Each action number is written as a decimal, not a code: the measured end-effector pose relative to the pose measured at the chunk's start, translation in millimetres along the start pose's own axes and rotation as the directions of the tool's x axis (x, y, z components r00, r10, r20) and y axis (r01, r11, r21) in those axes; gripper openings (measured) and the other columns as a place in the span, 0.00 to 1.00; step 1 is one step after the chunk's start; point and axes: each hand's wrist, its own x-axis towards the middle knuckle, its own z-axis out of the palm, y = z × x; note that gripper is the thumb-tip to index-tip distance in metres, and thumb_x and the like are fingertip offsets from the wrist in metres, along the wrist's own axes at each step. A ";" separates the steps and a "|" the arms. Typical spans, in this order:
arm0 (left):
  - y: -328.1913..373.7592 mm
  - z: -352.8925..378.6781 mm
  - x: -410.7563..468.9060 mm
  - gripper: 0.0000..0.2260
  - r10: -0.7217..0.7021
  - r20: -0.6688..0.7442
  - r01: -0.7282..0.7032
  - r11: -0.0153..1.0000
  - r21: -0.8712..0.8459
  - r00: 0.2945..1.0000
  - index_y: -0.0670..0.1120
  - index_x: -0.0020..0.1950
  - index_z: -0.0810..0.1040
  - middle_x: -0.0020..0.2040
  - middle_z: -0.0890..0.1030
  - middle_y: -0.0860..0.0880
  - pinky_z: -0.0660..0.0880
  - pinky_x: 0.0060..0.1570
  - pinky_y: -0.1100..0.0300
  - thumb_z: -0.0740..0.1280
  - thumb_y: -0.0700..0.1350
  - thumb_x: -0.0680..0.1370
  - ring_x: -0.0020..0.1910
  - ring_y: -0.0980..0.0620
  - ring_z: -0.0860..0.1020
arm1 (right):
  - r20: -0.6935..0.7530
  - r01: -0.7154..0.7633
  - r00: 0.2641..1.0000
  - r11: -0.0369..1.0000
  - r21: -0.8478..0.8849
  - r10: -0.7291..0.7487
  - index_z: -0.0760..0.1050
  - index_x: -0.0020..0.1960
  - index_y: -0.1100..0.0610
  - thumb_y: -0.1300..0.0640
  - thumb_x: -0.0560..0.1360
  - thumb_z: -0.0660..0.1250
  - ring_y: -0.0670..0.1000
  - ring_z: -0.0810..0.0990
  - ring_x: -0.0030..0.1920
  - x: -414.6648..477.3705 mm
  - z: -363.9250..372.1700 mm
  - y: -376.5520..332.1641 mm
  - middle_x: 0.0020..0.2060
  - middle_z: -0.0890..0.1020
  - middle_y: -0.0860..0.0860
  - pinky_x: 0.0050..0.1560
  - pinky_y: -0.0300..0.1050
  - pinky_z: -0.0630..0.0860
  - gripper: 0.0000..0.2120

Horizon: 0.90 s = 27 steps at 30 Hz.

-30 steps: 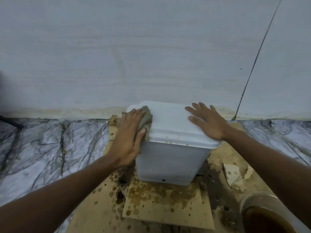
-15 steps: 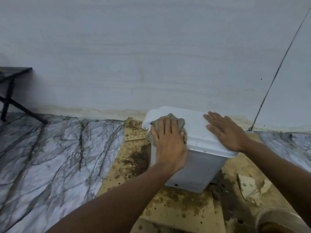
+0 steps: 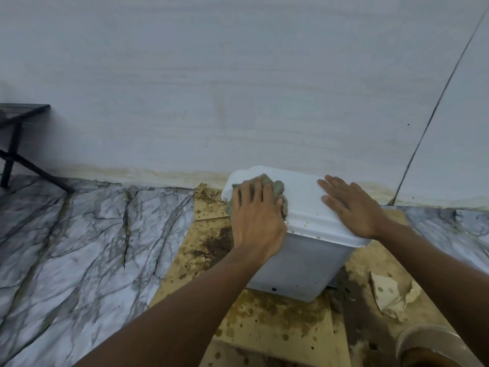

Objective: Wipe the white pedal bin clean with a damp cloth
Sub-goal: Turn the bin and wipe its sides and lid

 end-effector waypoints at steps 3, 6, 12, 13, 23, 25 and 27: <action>5.6 -2.9 -7.6 0.21 -0.067 -0.017 0.066 0.997 -0.026 0.998 0.46 0.73 0.67 0.71 0.71 0.46 0.61 0.69 0.44 0.52 0.52 0.83 0.69 0.42 0.64 | -0.002 -0.006 1.000 1.000 0.016 0.006 0.53 0.80 0.46 0.37 0.80 0.42 0.45 0.48 0.80 0.2 -1.1 -2.4 0.80 0.53 0.46 0.78 0.46 0.42 0.31; 16.9 1.0 -13.9 0.20 -0.094 0.013 0.094 0.993 -0.064 0.996 0.45 0.72 0.67 0.71 0.70 0.44 0.63 0.70 0.40 0.53 0.51 0.83 0.71 0.40 0.64 | -0.010 -0.011 1.000 1.000 0.019 0.011 0.53 0.80 0.46 0.38 0.80 0.43 0.45 0.48 0.80 0.2 -1.2 -1.8 0.80 0.53 0.46 0.78 0.46 0.42 0.31; -4.6 6.3 9.3 0.22 -0.017 0.030 0.023 0.975 -0.219 0.999 0.43 0.72 0.70 0.70 0.73 0.45 0.63 0.71 0.41 0.50 0.51 0.82 0.70 0.44 0.64 | -0.007 -0.026 1.000 1.000 0.016 0.026 0.53 0.80 0.46 0.39 0.81 0.43 0.45 0.48 0.80 2.5 -1.4 -5.4 0.80 0.53 0.46 0.78 0.47 0.43 0.29; -7.4 6.3 11.3 0.22 -0.020 0.027 0.026 0.972 -0.234 0.999 0.43 0.72 0.70 0.69 0.74 0.46 0.63 0.71 0.42 0.51 0.51 0.82 0.70 0.45 0.64 | -0.010 -0.030 1.000 0.999 0.012 0.030 0.53 0.80 0.46 0.41 0.82 0.45 0.45 0.48 0.80 3.2 -1.4 -7.4 0.80 0.53 0.46 0.78 0.47 0.43 0.28; 53.7 30.6 -41.4 0.27 0.071 0.033 -0.068 0.993 -0.095 0.997 0.43 0.81 0.54 0.81 0.57 0.42 0.47 0.76 0.33 0.38 0.53 0.85 0.81 0.42 0.51 | -0.010 -0.031 0.999 0.999 0.021 0.031 0.53 0.80 0.45 0.32 0.80 0.40 0.45 0.48 0.80 2.9 2.0 -3.3 0.80 0.53 0.46 0.79 0.49 0.44 0.33; 54.7 33.3 -36.2 0.24 0.158 0.023 -0.155 0.982 -0.105 0.987 0.43 0.80 0.58 0.80 0.61 0.43 0.42 0.77 0.40 0.45 0.52 0.86 0.80 0.43 0.53 | -0.012 -0.021 1.000 0.999 0.030 0.022 0.53 0.80 0.45 0.29 0.77 0.38 0.44 0.48 0.80 2.5 1.6 -2.8 0.80 0.52 0.45 0.79 0.49 0.44 0.37; 45.7 27.7 -19.2 0.22 0.247 0.037 -0.242 0.964 -0.113 0.968 0.45 0.77 0.62 0.76 0.67 0.45 0.42 0.78 0.47 0.49 0.51 0.85 0.77 0.45 0.59 | -0.006 -0.021 1.000 0.999 0.034 0.022 0.52 0.80 0.45 0.29 0.73 0.35 0.45 0.48 0.80 1.2 0.4 -2.0 0.80 0.52 0.45 0.79 0.48 0.44 0.40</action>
